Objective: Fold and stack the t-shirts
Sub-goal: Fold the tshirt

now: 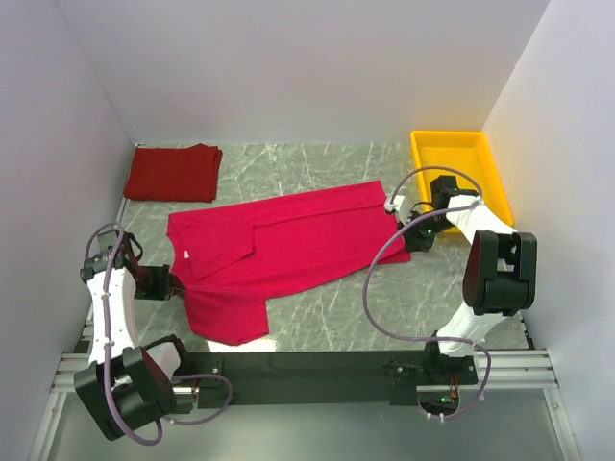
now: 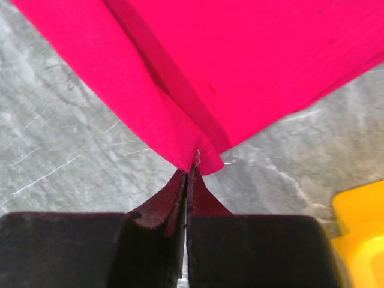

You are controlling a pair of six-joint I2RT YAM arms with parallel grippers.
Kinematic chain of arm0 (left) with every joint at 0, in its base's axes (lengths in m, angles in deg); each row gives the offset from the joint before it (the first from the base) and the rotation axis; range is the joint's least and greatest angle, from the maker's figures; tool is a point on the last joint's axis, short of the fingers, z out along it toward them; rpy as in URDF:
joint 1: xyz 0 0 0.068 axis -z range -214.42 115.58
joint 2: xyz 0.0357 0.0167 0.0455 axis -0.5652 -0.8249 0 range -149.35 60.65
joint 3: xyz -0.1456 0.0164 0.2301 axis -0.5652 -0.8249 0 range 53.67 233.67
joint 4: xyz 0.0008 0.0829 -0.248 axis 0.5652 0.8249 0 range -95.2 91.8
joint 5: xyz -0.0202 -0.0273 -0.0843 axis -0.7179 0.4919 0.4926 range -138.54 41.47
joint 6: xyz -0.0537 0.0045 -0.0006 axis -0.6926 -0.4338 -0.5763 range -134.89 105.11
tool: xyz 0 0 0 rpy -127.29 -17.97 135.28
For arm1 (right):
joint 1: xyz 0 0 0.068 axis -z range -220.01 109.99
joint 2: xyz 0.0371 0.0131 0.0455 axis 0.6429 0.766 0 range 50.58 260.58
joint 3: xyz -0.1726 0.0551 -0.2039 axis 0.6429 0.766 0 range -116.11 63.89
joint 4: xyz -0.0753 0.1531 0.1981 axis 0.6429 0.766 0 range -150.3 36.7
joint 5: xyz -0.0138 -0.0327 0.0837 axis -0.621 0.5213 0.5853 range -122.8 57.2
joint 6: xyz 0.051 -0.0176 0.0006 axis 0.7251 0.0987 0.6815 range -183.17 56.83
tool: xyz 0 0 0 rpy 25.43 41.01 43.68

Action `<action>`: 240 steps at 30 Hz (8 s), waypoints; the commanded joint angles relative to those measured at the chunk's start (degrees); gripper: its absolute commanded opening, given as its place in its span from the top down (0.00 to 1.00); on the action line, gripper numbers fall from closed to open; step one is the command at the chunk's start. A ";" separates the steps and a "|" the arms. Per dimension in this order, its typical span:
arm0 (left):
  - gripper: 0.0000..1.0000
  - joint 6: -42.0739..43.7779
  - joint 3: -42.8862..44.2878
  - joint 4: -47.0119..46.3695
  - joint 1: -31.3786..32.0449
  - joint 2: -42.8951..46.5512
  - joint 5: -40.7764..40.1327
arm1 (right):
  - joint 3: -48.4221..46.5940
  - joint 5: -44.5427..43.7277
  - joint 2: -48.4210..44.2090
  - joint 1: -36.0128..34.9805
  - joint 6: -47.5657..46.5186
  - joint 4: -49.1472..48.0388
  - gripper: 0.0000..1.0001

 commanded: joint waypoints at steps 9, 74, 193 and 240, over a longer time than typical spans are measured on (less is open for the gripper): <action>0.99 -3.89 2.92 -6.20 -1.39 -3.10 2.26 | -5.56 -0.51 3.24 0.41 5.95 -4.15 1.00; 0.99 -7.05 2.92 -4.09 -3.06 -12.24 -1.53 | -10.92 6.34 6.84 0.85 2.79 3.68 1.00; 0.99 -1.78 9.69 -9.55 -4.03 -22.00 0.41 | -11.98 0.97 8.62 0.14 17.56 -8.28 1.00; 0.99 -7.67 2.12 -8.92 -4.56 -8.19 2.95 | -1.41 6.25 -2.66 5.07 17.64 -5.47 1.00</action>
